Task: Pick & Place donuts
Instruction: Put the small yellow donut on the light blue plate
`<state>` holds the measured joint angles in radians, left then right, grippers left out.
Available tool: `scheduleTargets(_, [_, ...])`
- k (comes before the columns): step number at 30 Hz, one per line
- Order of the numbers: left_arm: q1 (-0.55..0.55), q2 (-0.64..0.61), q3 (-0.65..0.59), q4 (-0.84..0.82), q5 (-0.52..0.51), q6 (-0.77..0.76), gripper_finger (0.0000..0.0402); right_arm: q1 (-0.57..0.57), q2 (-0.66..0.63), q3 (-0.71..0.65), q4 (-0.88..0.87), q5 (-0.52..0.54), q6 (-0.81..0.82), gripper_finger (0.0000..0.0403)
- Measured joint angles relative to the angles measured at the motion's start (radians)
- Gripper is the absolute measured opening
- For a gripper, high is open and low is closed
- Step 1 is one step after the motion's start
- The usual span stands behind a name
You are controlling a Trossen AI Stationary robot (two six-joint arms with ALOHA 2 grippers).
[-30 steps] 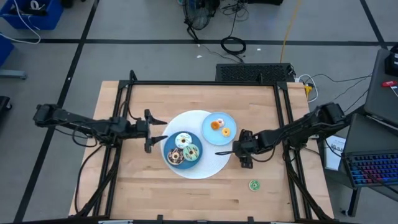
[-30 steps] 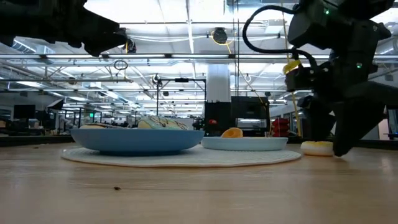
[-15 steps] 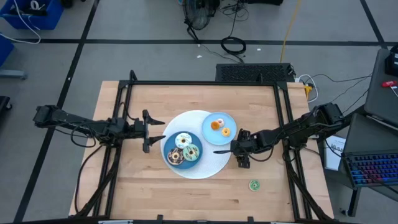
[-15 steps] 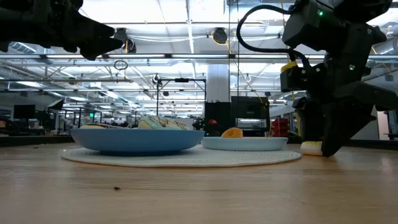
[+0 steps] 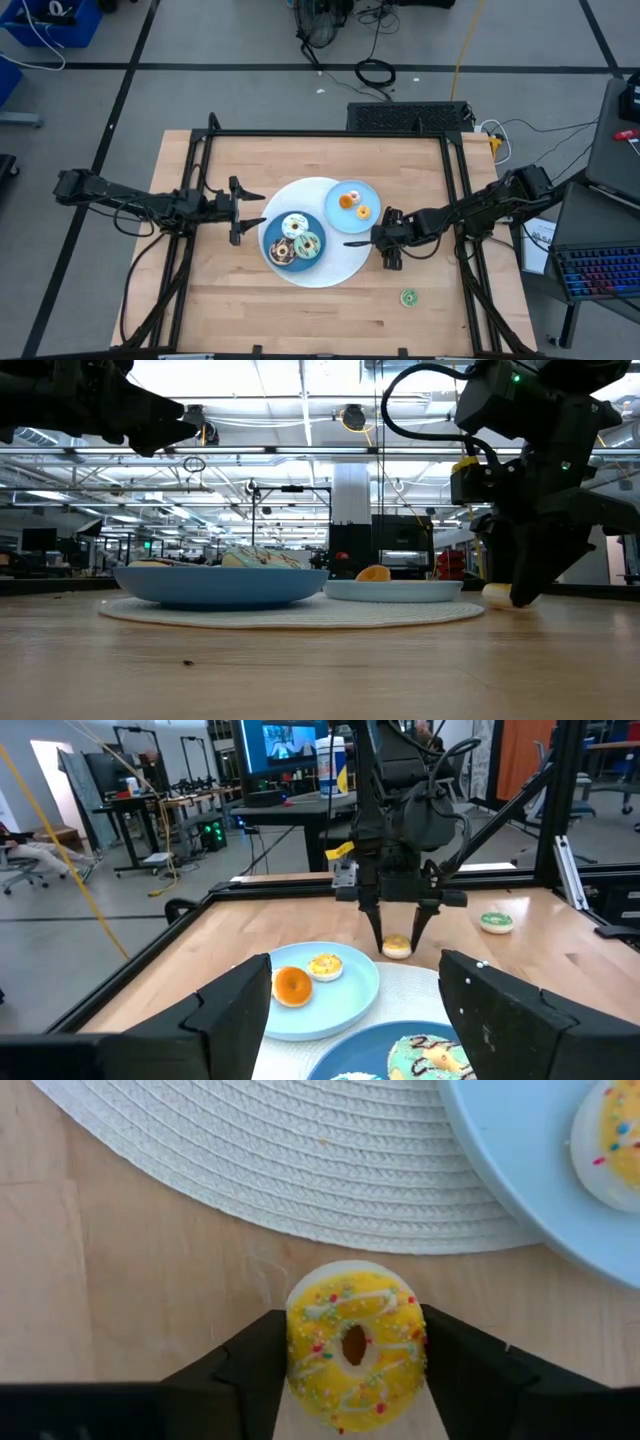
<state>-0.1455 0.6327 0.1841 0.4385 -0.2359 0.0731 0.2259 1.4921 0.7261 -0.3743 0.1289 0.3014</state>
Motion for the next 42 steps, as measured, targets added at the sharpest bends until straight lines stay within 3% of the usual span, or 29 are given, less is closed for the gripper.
scheduleTargets(10, [0.000,0.000,0.000,0.000,0.001,0.000,0.0274,-0.009,-0.052,0.013,0.001,0.000,-0.002,0.0175])
scheduleTargets(19, [0.000,0.001,0.000,0.003,0.002,0.000,0.0282,-0.071,-0.107,0.145,0.101,-0.003,-0.110,0.0169])
scheduleTargets(29, [0.000,0.002,0.000,0.003,0.002,0.000,0.0277,-0.233,0.099,0.346,0.030,-0.124,-0.326,0.0169])
scheduleTargets(34, [0.000,0.002,0.000,0.003,0.002,0.000,0.0283,-0.304,0.201,0.378,-0.001,-0.135,-0.367,0.0171])
scheduleTargets(38, [0.000,0.002,0.000,0.005,0.002,0.000,0.0277,-0.330,0.243,0.378,-0.005,-0.159,-0.376,0.0193])
scheduleTargets(42, [0.000,0.002,0.000,0.006,0.002,0.000,0.0274,-0.337,0.262,0.378,0.002,-0.160,-0.349,0.0239])
